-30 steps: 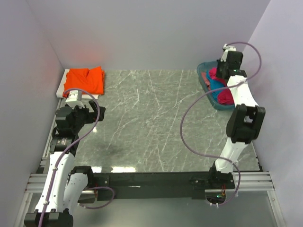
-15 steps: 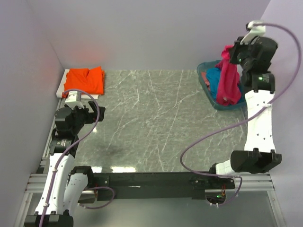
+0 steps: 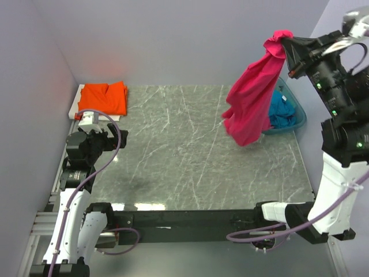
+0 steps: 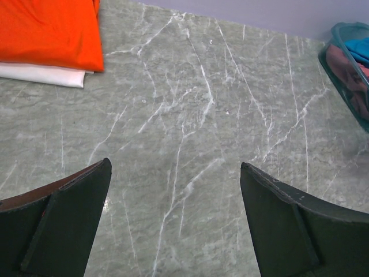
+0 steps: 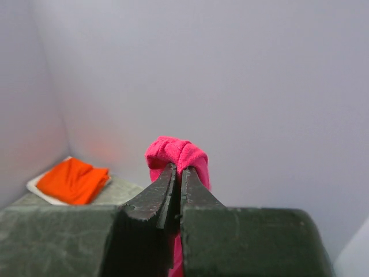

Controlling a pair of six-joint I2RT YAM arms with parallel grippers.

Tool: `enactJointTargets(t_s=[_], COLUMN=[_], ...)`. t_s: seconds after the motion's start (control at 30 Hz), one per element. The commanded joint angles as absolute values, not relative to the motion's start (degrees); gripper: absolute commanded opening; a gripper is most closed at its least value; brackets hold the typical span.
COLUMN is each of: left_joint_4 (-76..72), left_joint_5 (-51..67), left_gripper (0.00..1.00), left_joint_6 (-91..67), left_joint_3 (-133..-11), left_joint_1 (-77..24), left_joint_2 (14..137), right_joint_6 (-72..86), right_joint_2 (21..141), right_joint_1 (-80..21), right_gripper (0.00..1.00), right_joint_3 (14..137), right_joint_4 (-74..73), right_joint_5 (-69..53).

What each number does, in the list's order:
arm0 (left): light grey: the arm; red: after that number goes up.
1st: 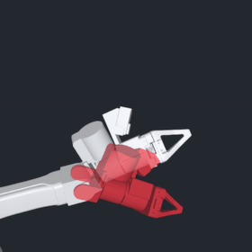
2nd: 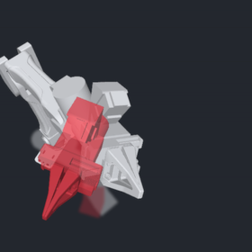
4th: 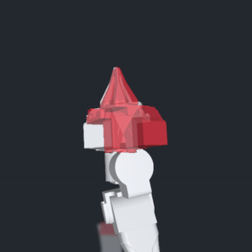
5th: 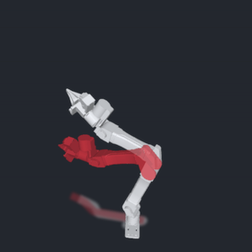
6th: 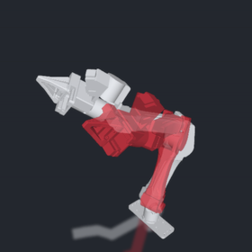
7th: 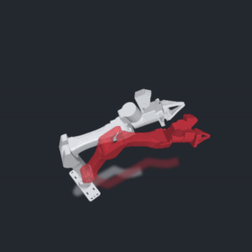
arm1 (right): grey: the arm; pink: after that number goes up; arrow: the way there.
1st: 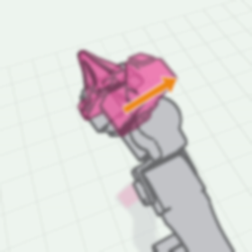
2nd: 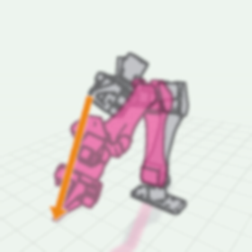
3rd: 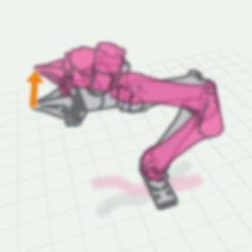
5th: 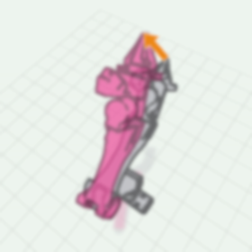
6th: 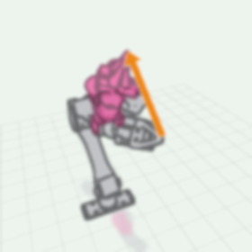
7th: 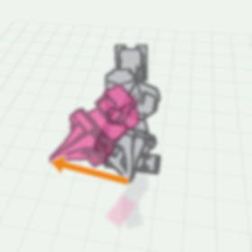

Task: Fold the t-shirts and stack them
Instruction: Move the tshirt to the center of the board

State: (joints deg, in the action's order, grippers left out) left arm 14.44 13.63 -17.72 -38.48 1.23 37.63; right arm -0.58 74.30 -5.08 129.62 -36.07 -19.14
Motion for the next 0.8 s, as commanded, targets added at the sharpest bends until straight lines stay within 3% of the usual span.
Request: enactJointTargets(t_s=[0.0, 0.2, 0.43, 0.77], left_joint_4=[12.1, 12.1, 12.1, 12.1], left_joint_5=[14.2, 13.6, 13.8, 13.9], left_gripper=[0.99, 1.0, 0.99, 0.99], left_joint_6=[-17.7, -17.8, -17.8, -17.8], left_joint_3=[-39.9, -39.9, -39.8, -39.9], left_joint_1=[1.0, 1.0, 1.0, 1.0], left_joint_2=[37.4, 37.4, 37.4, 37.3], right_joint_6=[2.0, 4.9, 0.8, -2.4], right_joint_2=[74.7, 73.8, 68.4, 73.6], right_joint_1=[-5.7, -7.1, -15.2, -23.3], right_gripper=[0.0, 0.0, 0.0, 0.0], right_joint_3=[131.7, 128.2, 108.6, 108.9], right_joint_4=[-33.2, -33.0, -28.7, -28.0], right_joint_5=[-22.7, -31.3, -31.6, -26.7])
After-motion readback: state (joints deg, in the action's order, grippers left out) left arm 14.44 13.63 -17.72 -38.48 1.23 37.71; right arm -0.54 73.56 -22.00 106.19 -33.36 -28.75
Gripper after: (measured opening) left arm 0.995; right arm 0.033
